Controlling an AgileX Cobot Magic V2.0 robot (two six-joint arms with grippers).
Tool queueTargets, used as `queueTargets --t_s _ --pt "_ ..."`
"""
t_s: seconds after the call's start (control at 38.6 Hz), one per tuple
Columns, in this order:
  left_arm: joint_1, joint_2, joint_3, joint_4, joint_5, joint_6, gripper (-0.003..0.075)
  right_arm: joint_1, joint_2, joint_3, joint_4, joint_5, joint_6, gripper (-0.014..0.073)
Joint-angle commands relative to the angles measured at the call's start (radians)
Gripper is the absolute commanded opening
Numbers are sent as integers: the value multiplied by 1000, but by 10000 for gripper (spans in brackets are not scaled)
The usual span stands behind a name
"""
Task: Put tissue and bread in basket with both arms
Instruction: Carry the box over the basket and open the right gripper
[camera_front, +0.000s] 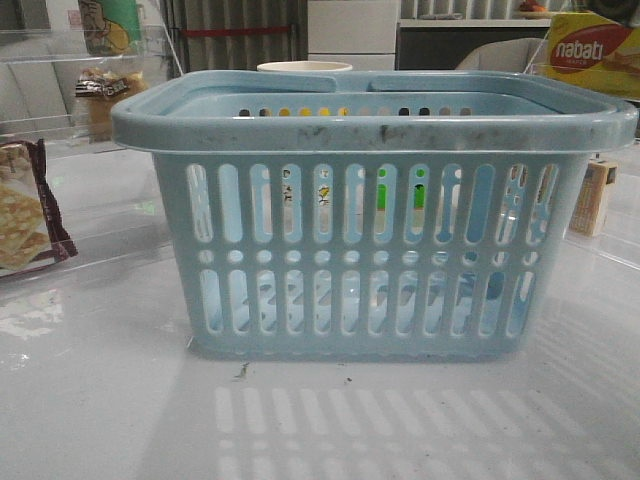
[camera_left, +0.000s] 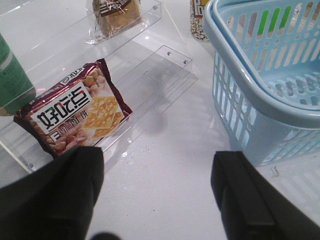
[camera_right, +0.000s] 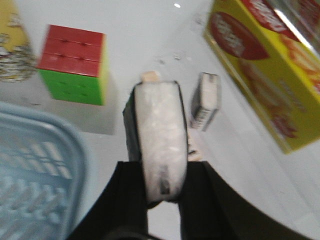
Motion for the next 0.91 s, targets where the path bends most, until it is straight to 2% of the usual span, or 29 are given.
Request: queueTargets --t_s 0.0,0.08,0.21,0.26,0.36,0.41,0.62,0.88 --pt "-8 2 -28 -4 -83 0 505 97 -62 20 60 -69 -7 140" --pt "-8 2 -28 -4 -83 0 505 197 -60 77 98 -87 -7 140" --pt "-8 2 -28 -4 -81 0 505 297 -50 179 150 -178 -7 159" --pt "-8 2 -28 -4 -81 0 505 318 -31 201 171 -203 -7 231" --pt "-8 2 -28 -4 -81 0 505 321 20 206 189 -240 -7 473" --pt "-8 2 -28 -4 -81 0 505 321 34 206 188 -258 -7 530" --pt "-8 2 -28 -4 -81 0 505 321 -14 207 187 -229 -8 516" --pt "-8 2 -28 -4 -81 0 505 321 -248 330 143 -255 -11 516"
